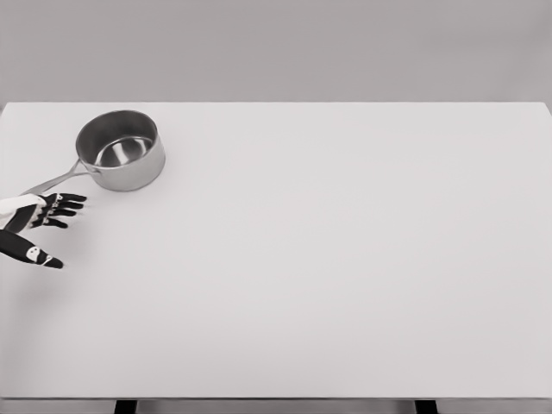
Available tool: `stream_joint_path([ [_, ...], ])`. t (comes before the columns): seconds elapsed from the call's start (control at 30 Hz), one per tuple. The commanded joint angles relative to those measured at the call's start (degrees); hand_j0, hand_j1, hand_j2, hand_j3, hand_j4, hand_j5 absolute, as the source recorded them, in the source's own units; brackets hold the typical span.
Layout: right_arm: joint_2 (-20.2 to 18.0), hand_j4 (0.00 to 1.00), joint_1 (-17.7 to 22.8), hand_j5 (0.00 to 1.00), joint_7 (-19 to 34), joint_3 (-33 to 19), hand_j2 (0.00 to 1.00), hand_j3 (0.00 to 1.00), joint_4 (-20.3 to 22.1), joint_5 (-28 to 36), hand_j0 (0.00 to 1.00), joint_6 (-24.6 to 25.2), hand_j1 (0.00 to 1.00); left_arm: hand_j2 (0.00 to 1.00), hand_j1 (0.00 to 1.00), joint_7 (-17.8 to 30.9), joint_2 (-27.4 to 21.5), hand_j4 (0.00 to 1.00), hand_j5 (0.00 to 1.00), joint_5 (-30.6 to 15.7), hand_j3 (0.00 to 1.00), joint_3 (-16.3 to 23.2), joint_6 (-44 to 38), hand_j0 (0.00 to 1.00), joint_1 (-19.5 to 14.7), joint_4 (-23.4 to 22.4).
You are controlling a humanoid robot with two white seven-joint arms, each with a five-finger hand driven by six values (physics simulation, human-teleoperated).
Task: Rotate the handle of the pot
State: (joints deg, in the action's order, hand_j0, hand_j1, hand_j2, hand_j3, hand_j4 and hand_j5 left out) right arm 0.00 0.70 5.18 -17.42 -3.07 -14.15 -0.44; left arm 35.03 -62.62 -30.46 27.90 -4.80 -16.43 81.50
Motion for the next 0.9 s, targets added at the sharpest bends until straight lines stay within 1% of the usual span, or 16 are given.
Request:
stream_joint_path([
  [0.0, 0.0, 1.0, 0.0, 1.0, 0.0, 0.0, 1.0, 1.0, 0.0, 0.0, 1.0, 0.0, 1.0, 1.0, 1.0, 0.0, -0.4, 1.0, 1.0, 2.2, 1.0, -0.2, 0.0, 1.0, -0.1, -0.2],
  [0.1, 0.0, 1.0, 0.0, 1.0, 0.0, 0.0, 1.0, 1.0, 0.0, 0.0, 1.0, 0.0, 1.0, 1.0, 1.0, 0.0, -0.7, 1.0, 1.0, 2.7, 1.0, -0.3, -0.1, 1.0, -0.8, -0.1],
  [0.3, 0.0, 1.0, 0.0, 1.0, 0.0, 0.0, 1.0, 1.0, 0.0, 0.0, 1.0, 0.0, 1.0, 1.0, 1.0, 0.0, -1.5, 1.0, 1.0, 2.8, 1.0, -0.4, -0.1, 1.0, -1.0, -0.2],
  [0.43, 0.0, 1.0, 0.0, 1.0, 0.0, 0.0, 1.0, 1.0, 0.0, 0.0, 1.0, 0.0, 1.0, 1.0, 1.0, 0.0, -1.5, 1.0, 1.0, 4.1, 1.0, -0.4, -0.2, 1.0, -1.7, -0.2],
  [0.5, 0.0, 1.0, 0.0, 1.0, 0.0, 0.0, 1.0, 1.0, 0.0, 0.0, 1.0, 0.0, 1.0, 1.0, 1.0, 0.0, -1.5, 1.0, 1.0, 5.5, 1.0, -0.4, -0.2, 1.0, -2.1, -0.3],
  [0.63, 0.0, 1.0, 0.0, 1.0, 0.0, 0.0, 1.0, 1.0, 0.0, 0.0, 1.0, 0.0, 1.0, 1.0, 1.0, 0.0, -1.5, 1.0, 1.0, 7.5, 1.0, -0.3, -0.7, 1.0, -2.8, -2.4],
  [0.7, 0.0, 1.0, 0.0, 1.0, 0.0, 0.0, 1.0, 1.0, 0.0, 0.0, 1.0, 0.0, 1.0, 1.0, 1.0, 0.0, -1.4, 1.0, 1.0, 8.2, 1.0, -0.3, -1.6, 1.0, -3.2, -2.8],
  [0.87, 0.0, 1.0, 0.0, 1.0, 0.0, 0.0, 1.0, 1.0, 0.0, 0.0, 1.0, 0.0, 1.0, 1.0, 1.0, 0.0, -1.4, 1.0, 1.0, 8.4, 1.0, -0.3, -1.7, 1.0, -3.3, -2.8],
])
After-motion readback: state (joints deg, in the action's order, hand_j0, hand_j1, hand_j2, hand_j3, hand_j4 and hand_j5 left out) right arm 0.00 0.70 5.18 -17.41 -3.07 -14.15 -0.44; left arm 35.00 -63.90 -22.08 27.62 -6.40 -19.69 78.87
